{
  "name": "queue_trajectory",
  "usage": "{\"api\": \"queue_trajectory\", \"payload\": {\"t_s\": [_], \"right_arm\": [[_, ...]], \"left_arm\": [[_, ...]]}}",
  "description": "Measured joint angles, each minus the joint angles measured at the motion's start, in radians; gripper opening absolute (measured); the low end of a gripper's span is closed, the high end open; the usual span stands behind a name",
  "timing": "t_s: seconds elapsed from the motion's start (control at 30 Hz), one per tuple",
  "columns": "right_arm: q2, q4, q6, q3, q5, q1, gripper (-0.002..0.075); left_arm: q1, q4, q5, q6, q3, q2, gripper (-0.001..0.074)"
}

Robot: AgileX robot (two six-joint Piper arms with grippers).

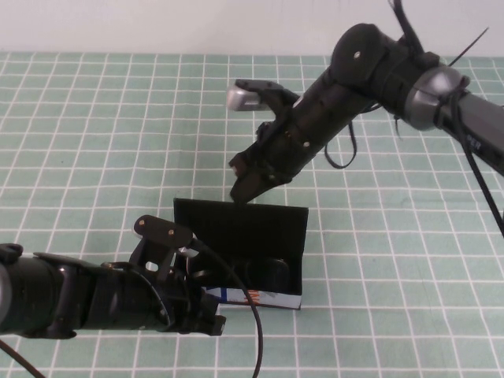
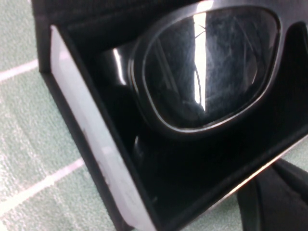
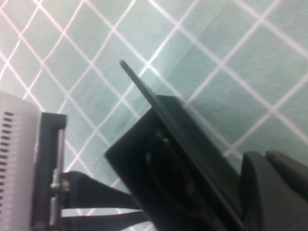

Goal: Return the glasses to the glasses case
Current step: Close the glasses case

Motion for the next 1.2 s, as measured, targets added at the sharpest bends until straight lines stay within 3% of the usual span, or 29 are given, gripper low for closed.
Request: {"api": "queue_trajectory", "payload": {"t_s": [0.27,0.83,1.2], "right_arm": [[-0.02,-0.016,0.032,0.057,0.0,0.046,-0.0011],[-0.134,-0.055,-0.001,0.362,-0.002,0.062,-0.0011],[-0.134,-0.057,-0.018,0.398,-0.05,0.061,-0.0011]], "left_arm": [[0.0,0.0,-0.001,0.004,0.0,0.0,-0.0002],[0.0,-0.002,-0.001,0.004,0.0,0.0,-0.0002],[0.0,0.039,0.014,-0.001,0.0,-0.027,-0.0002]]}}
